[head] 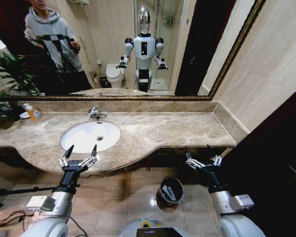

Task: Pick up the trash from the sink and place it in the trash bin.

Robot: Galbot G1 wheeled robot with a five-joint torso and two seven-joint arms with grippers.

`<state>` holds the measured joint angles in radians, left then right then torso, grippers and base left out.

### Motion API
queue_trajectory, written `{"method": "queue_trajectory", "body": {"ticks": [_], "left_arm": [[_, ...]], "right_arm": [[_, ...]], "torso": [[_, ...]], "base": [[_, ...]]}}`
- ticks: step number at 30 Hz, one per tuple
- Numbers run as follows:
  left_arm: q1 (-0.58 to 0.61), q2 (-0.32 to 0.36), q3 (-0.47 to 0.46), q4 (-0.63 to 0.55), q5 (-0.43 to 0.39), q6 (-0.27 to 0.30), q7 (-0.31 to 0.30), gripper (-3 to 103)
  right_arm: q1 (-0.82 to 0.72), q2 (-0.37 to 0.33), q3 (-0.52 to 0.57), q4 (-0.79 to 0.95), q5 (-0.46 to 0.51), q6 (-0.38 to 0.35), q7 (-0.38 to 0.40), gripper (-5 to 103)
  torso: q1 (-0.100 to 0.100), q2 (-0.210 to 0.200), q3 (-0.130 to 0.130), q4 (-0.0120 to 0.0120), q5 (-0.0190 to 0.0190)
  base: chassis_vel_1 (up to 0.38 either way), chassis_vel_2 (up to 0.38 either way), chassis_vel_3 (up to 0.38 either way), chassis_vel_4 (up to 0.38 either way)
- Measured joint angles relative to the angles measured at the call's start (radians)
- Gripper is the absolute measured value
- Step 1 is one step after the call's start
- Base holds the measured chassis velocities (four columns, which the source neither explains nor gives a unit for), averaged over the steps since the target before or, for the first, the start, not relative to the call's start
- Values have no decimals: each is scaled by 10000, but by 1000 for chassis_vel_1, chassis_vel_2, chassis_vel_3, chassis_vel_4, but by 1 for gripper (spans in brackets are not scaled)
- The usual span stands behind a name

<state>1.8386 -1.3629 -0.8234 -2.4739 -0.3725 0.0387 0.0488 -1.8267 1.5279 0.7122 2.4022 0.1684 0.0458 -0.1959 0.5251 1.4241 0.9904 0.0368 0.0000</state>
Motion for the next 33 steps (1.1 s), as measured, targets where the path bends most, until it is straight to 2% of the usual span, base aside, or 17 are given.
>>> {"method": "queue_trajectory", "body": {"ticks": [33], "left_arm": [[0,0,0,0,0,0,0,100]], "right_arm": [[140,-1,49,-257,-106,-108,-1,100]], "torso": [[0,0,0,0,0]], "base": [[0,0,0,0]]}}
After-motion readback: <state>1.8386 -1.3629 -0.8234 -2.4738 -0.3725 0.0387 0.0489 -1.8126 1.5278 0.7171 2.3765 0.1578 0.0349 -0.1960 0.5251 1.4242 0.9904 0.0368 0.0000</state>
